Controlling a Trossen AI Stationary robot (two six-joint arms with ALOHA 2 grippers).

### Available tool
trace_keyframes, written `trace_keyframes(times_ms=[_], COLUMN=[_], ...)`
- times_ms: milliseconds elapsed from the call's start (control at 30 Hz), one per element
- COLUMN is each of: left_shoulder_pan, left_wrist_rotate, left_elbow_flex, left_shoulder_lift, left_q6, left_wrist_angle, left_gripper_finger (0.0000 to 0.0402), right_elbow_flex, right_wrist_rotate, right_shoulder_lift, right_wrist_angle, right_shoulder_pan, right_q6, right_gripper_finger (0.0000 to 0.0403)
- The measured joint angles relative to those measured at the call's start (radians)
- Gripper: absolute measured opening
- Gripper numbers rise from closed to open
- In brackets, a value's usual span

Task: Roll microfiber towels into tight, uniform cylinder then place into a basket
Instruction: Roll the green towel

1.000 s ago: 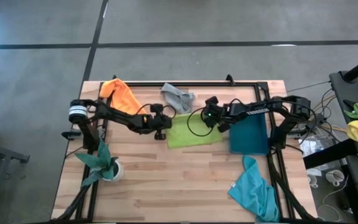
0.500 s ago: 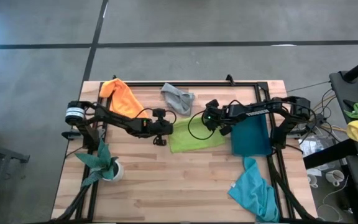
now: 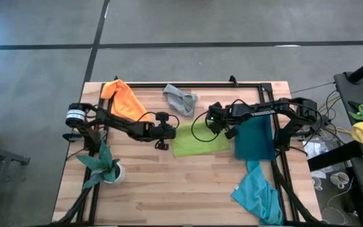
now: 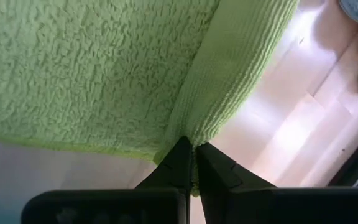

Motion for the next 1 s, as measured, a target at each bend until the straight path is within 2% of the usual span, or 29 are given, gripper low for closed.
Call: trace_keyframes(times_ms=[133,267,467,567,733,1000], left_shoulder_pan=[-0.014,-0.016,-0.016,-0.016,-0.016,-0.016], left_wrist_rotate=[0.084,0.119,0.128,0.131,0.206,0.318], left_elbow_flex=[0.000,0.000,0.002,0.002,0.014,0.058], left_shoulder_lift=[0.006,0.008,0.008,0.008,0.008,0.008], left_q6=[0.019,0.018,0.017,0.016,0.015,0.012], left_wrist_angle=[0.000,0.001,0.000,0.000,-0.001,-0.001], left_gripper_finger=[0.0001,0.0005,0.0051,0.0080,0.0120,0.0139], right_elbow_flex=[0.000,0.000,0.001,0.013,0.042,0.061], right_wrist_rotate=[-0.068,-0.102,-0.129,-0.180,-0.259,-0.284], right_shoulder_lift=[0.000,0.000,0.000,0.000,0.000,0.000], right_wrist_angle=[-0.015,-0.024,-0.043,-0.083,-0.137,-0.179], right_shoulder_pan=[0.007,0.013,0.015,0.014,0.014,0.014], right_q6=[0.001,0.018,0.030,0.062,0.119,0.156], right_gripper_finger=[0.0027,0.0034,0.0035,0.0036,0.0036,0.0036])
